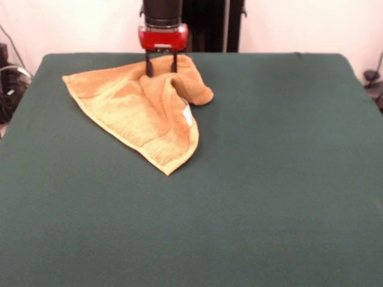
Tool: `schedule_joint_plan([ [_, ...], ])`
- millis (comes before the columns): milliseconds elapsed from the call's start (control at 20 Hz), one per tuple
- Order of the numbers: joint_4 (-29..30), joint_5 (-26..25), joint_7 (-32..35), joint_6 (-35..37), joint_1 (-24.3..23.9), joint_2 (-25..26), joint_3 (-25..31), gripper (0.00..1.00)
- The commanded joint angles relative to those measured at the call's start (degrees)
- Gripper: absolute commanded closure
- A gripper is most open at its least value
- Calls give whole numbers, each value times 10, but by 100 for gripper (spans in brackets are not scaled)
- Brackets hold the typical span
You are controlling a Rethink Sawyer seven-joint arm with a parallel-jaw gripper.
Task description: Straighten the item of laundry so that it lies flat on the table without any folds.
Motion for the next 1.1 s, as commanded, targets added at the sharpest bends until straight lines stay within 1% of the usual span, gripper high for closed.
schedule_joint_plan([
  [50, -61, -31, 2, 133, -18, -28, -5, 0],
  [300, -61, -65, -4, 162, -46, -60, 8, 0],
  [400, -69, -74, -1, 169, -50, -57, 16, 0],
  [500, -78, -85, 0, 172, -66, -52, 28, 0],
  [600, -90, -90, 13, 160, -64, -30, 29, 0],
  [700, -109, -90, 36, 122, -49, 9, 25, 0],
  [800, -125, -92, 47, 101, -47, 31, 25, 0],
  [1000, -144, -101, 41, 110, -49, 31, 28, 0],
  [1100, -154, -100, 47, 106, -45, 43, 30, 0],
])
